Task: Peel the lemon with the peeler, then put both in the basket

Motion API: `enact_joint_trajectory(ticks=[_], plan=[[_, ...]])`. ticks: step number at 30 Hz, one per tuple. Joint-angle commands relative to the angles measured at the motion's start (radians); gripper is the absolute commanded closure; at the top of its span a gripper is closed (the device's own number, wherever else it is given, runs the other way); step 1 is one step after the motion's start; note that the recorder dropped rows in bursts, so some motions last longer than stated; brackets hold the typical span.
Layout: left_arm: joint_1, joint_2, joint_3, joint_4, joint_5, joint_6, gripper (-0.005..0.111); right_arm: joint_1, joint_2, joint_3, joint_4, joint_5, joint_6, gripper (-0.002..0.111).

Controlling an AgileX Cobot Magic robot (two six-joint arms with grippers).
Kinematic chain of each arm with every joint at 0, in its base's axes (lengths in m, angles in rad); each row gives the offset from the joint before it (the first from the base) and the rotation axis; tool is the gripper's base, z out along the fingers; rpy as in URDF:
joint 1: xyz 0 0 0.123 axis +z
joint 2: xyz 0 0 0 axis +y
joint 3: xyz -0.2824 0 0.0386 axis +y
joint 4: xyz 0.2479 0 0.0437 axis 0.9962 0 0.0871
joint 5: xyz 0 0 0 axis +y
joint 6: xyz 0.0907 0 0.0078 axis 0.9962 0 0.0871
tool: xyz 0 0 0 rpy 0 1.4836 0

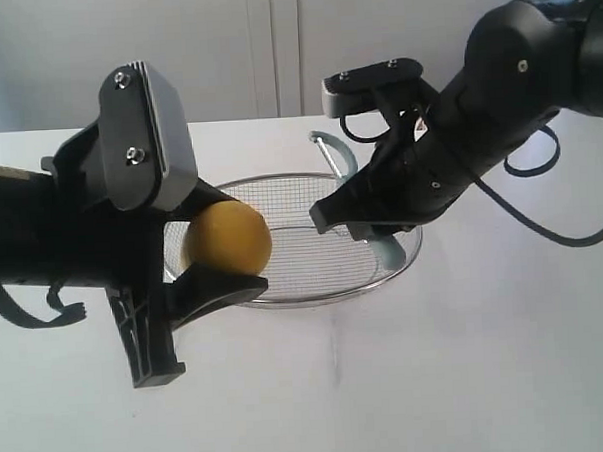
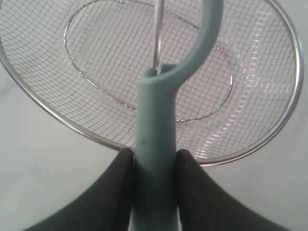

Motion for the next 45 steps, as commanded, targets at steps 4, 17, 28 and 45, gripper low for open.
enact_joint_trajectory(ticks=[4, 17, 28, 45], plan=[[-0.006, -0.003, 0.002, -0.033, 0.009, 0.003, 0.107, 0.001, 0.015, 0.029, 0.175, 0.017, -0.055, 0.108], [-0.006, 0.004, 0.002, -0.020, -0.033, 0.003, 0.107, 0.001, 0.081, 0.062, 0.532, 0.102, -0.346, 0.108], [-0.006, 0.048, 0.041, -0.020, -0.208, 0.003, 0.107, 0.001, 0.077, 0.156, 0.733, 0.114, -0.431, 0.108], [-0.006, 0.062, 0.041, -0.020, -0.198, 0.003, 0.107, 0.001, -0.017, 0.183, 0.809, 0.163, -0.499, 0.108]])
